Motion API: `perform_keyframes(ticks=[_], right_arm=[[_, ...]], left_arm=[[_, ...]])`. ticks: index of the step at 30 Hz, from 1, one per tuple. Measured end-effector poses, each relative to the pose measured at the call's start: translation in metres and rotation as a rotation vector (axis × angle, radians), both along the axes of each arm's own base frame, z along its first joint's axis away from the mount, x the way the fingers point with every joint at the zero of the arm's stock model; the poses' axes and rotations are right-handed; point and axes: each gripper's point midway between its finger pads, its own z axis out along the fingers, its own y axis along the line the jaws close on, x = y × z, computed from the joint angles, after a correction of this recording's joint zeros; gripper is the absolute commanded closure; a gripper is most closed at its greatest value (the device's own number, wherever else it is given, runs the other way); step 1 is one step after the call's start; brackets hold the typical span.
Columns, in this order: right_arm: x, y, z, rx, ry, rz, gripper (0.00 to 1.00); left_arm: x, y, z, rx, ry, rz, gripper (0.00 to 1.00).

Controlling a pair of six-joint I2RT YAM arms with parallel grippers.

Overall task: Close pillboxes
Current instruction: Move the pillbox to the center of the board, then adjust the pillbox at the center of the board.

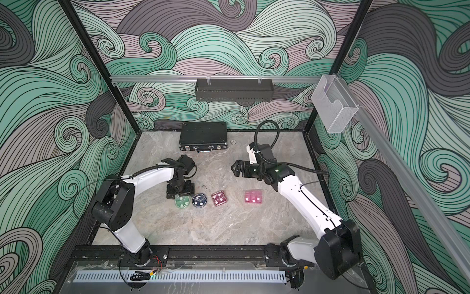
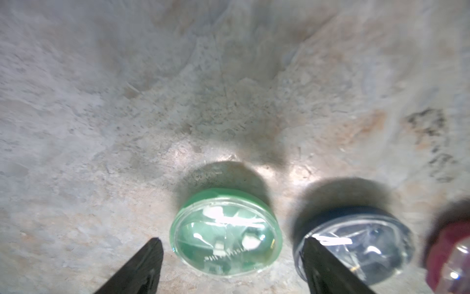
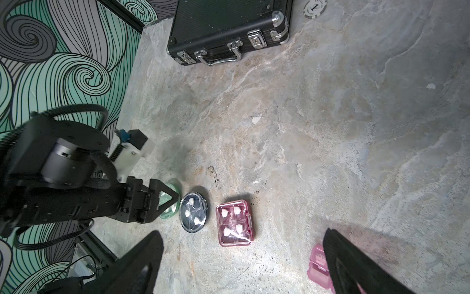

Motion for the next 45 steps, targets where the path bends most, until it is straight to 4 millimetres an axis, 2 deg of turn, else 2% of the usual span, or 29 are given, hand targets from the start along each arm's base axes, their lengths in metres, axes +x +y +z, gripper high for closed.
perform_keyframes(ticks=[5,9,14,23,27,30,34,45], right_arm=[[-0.01,-0.012,-0.019,-0.04,0.036,-0.028,0.0],[-0.02,-0.029,-0.033,-0.071,0.066,-0.07,0.0],[-0.03,-0.055,-0.043,-0.095,0.091,-0.146,0.0],[-0.034,-0.106,-0.071,-0.084,0.189,-0.331,0.0],[-0.038,-0.119,-0.085,-0.049,0.247,-0.384,0.0],[-0.036,-0.12,-0.092,0.001,0.278,-0.387,0.0],[-0.025,-0.108,-0.102,0.064,0.317,-0.349,0.0],[0.027,-0.079,-0.121,0.139,0.371,-0.252,0.0]], left_arm=[[0.017,-0.016,0.034,-0.072,-0.099,-0.023,0.15],[0.022,-0.043,0.051,-0.163,-0.146,-0.078,0.16],[0.022,-0.077,0.058,-0.267,-0.156,-0.143,0.18],[0.035,-0.142,0.065,-0.388,-0.158,-0.268,0.2],[0.033,-0.159,0.062,-0.412,-0.14,-0.303,0.2],[0.029,-0.167,0.06,-0.42,-0.129,-0.324,0.2],[0.025,-0.17,0.059,-0.428,-0.121,-0.335,0.2],[0.025,-0.17,0.059,-0.429,-0.119,-0.336,0.2]])
